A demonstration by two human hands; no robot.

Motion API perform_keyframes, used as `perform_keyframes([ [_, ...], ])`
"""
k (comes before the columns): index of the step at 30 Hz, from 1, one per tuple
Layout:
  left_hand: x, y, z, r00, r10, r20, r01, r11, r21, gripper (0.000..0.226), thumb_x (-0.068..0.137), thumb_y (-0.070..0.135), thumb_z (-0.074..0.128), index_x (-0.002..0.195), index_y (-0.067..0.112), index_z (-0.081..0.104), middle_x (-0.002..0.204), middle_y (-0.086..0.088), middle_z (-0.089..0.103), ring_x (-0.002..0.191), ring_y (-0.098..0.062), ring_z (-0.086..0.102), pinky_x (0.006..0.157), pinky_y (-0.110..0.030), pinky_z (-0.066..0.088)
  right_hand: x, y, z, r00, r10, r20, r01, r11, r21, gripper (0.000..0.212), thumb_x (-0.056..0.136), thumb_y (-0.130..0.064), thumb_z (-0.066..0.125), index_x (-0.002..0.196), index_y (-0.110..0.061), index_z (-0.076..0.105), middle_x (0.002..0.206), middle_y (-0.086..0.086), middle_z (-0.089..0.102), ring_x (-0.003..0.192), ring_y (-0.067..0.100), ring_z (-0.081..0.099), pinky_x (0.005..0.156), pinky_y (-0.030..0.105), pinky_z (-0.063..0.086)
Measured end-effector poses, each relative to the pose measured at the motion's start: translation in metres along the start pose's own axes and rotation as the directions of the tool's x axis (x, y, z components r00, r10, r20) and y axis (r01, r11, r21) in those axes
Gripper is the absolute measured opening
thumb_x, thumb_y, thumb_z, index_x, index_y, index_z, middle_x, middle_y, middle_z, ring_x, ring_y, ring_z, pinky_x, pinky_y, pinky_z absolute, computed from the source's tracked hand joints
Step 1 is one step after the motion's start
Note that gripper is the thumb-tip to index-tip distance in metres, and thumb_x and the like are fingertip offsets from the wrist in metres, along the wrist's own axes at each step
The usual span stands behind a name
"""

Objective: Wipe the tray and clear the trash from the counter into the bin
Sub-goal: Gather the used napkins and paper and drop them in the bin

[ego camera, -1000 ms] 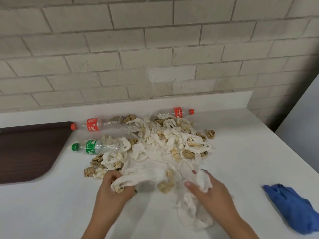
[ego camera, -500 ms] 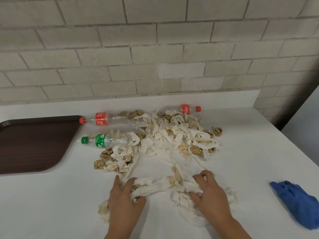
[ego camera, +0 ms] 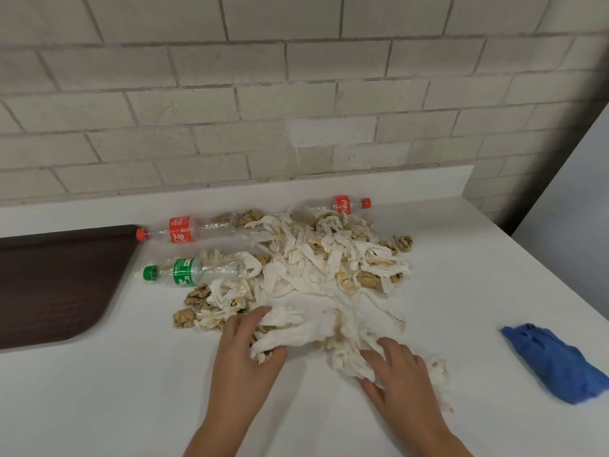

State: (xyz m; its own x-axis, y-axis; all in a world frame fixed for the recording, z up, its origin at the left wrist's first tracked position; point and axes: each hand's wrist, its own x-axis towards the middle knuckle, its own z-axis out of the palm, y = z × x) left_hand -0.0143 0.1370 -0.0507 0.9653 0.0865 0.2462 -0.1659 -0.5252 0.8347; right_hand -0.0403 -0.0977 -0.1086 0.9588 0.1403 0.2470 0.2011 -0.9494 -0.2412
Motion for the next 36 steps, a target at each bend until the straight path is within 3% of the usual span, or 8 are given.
perform_keyframes([
  [3,0.018,0.016,-0.008,0.998,0.058,-0.020,-0.059,0.996,-0.064,0.049,0.066,0.009,0.073,0.104,0.035,0.058,0.103,0.012,0.055,0.093,0.010,0.051,0.071,0.000,0.039,0.007,0.004,0.000,0.999,0.025,-0.037,-0.021,0.995,0.102,0.039,0.068,-0.026,0.080,0.100,-0.024,0.059,0.089,-0.003,0.055,0.057,0.012,0.057,0.043,0.018,0.038],
  [7,0.043,0.039,-0.017,0.999,0.006,-0.044,-0.017,0.964,-0.266,0.045,0.066,0.004,0.074,0.097,0.034,0.063,0.101,0.007,0.063,0.090,0.000,0.059,0.069,-0.006,0.046,0.035,-0.004,-0.034,0.955,0.254,-0.155,-0.170,0.893,0.417,0.013,0.086,-0.029,0.067,0.098,-0.031,0.063,0.090,-0.014,0.058,0.069,-0.003,0.056,0.053,0.008,0.038],
  [12,0.065,0.077,-0.028,0.992,-0.109,-0.064,0.053,0.816,-0.576,0.035,0.077,-0.002,0.068,0.093,0.030,0.067,0.094,0.008,0.071,0.083,-0.003,0.068,0.065,-0.014,0.053,0.069,-0.033,-0.107,0.833,0.547,-0.078,-0.190,0.417,0.889,0.008,0.086,-0.028,0.067,0.094,-0.027,0.069,0.083,-0.013,0.073,0.077,-0.001,0.067,0.065,0.014,0.050],
  [19,0.071,0.132,-0.024,0.988,-0.091,0.128,0.157,0.542,-0.826,0.033,0.082,0.005,0.063,0.114,0.012,0.065,0.103,-0.004,0.073,0.097,-0.017,0.069,0.080,-0.031,0.057,0.052,-0.037,-0.181,0.730,0.681,0.054,0.014,-0.095,0.995,0.007,0.087,-0.027,0.061,0.086,-0.020,0.063,0.057,-0.010,0.062,0.042,0.002,0.054,0.037,0.016,0.039],
  [25,0.040,0.178,0.002,0.965,0.056,0.256,0.201,0.471,-0.859,0.053,0.064,0.013,0.072,0.116,0.006,0.063,0.099,-0.004,0.073,0.092,-0.016,0.070,0.072,-0.025,0.055,0.003,0.002,-0.216,0.728,0.685,-0.044,0.225,-0.177,0.958,0.018,0.088,-0.036,0.052,0.072,-0.027,0.054,0.051,-0.009,0.037,0.036,0.002,0.032,0.035,0.011,0.029],
  [31,-0.014,0.213,0.051,0.901,0.207,0.382,0.250,0.472,-0.846,0.032,0.069,0.006,0.066,0.100,0.012,0.069,0.089,0.001,0.074,0.085,-0.011,0.070,0.064,-0.019,0.052,-0.065,0.043,-0.249,0.735,0.671,-0.099,0.326,-0.222,0.919,0.012,0.083,-0.035,0.050,0.074,-0.029,0.055,0.056,-0.011,0.035,0.036,0.001,0.032,0.033,0.011,0.028],
  [33,-0.038,0.227,0.072,0.876,0.223,0.427,0.288,0.468,-0.835,0.032,0.068,0.003,0.068,0.100,0.009,0.068,0.086,0.001,0.074,0.081,-0.010,0.070,0.062,-0.018,0.052,-0.091,0.061,-0.257,0.745,0.654,-0.129,0.352,-0.222,0.909,0.007,0.074,-0.033,0.059,0.074,-0.028,0.055,0.056,-0.011,0.038,0.037,0.000,0.034,0.031,0.011,0.029],
  [36,-0.079,0.246,0.112,0.835,0.229,0.501,0.359,0.465,-0.810,0.028,0.067,0.003,0.065,0.093,0.011,0.070,0.083,0.000,0.073,0.079,-0.011,0.070,0.061,-0.020,0.053,-0.135,0.093,-0.267,0.757,0.643,-0.116,0.335,-0.229,0.914,0.028,0.060,-0.035,0.075,0.076,-0.027,0.053,0.054,-0.011,0.039,0.037,0.000,0.036,0.032,0.012,0.028],
])
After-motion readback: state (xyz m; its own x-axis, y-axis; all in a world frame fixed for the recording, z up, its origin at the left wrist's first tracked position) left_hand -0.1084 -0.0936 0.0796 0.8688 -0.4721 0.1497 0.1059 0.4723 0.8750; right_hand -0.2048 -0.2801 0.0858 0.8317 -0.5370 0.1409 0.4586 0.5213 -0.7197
